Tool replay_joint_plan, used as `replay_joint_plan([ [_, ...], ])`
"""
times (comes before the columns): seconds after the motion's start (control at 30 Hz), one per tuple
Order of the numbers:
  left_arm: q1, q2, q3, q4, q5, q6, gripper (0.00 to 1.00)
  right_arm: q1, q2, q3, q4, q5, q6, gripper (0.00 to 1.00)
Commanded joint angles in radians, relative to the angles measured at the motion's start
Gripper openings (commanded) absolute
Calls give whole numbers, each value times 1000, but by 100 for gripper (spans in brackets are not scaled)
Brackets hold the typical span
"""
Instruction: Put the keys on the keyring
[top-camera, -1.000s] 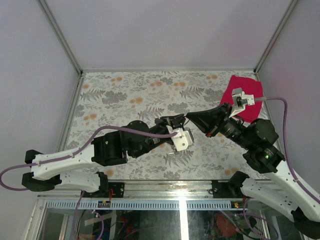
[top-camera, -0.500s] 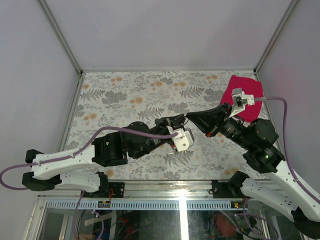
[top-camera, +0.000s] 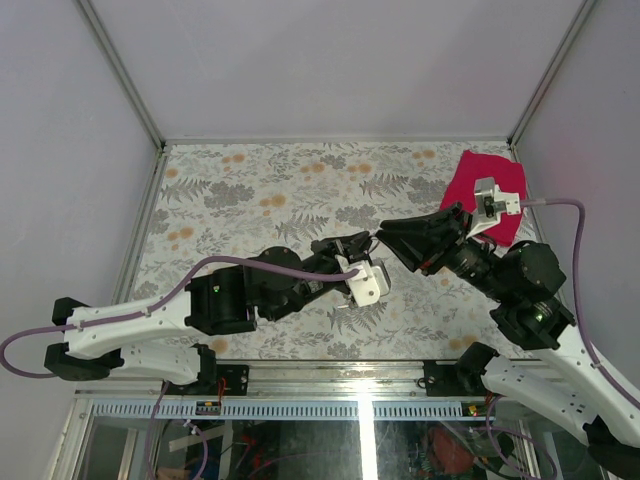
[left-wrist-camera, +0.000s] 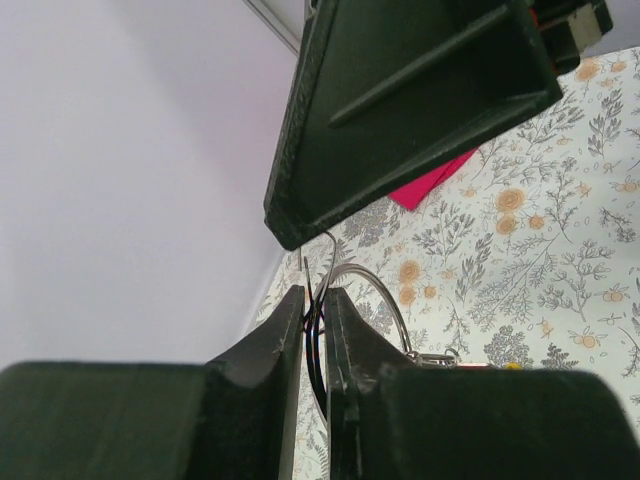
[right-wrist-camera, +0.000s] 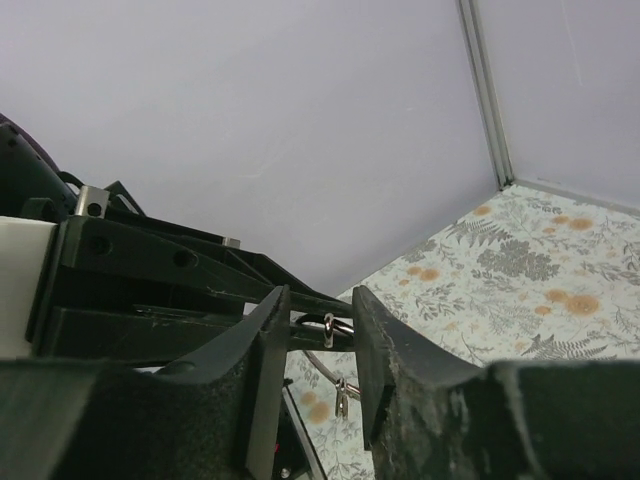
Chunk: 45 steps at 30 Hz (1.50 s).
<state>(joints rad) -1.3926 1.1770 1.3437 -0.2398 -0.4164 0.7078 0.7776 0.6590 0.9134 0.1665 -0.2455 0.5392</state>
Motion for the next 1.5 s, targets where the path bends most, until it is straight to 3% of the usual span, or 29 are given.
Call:
replay_joint_plan([
  [0.0,-11,-1,20,55,-27,-2,0,-2,-19,45,64,29,-10,39],
  [0.27,-14,1,29,57,-45,0,0,-3,-12,42,39,18,-15,29],
  [0.4,-16,3,29,57,-55,2,0,-2,-7,47,15,3,-23,39],
  [0.6,-16,8,30,59,-65,4,0,-2,1,51,-12,-13,-39,40],
  [1.0,-17,7,32,60,-73,2,0,-3,21,50,-21,-43,-44,24],
  [1.13,-18,7,30,62,-76,2,0,-3,19,50,-22,-44,-46,0],
  [1.23,-18,5,27,68,-76,1,3,-2,16,50,-19,-46,-48,0],
  [1.37,-17,6,22,75,-79,3,16,-1,18,53,-18,-51,-48,0],
  [1.47,-18,6,24,77,-82,4,17,-2,17,53,-19,-52,-48,0],
])
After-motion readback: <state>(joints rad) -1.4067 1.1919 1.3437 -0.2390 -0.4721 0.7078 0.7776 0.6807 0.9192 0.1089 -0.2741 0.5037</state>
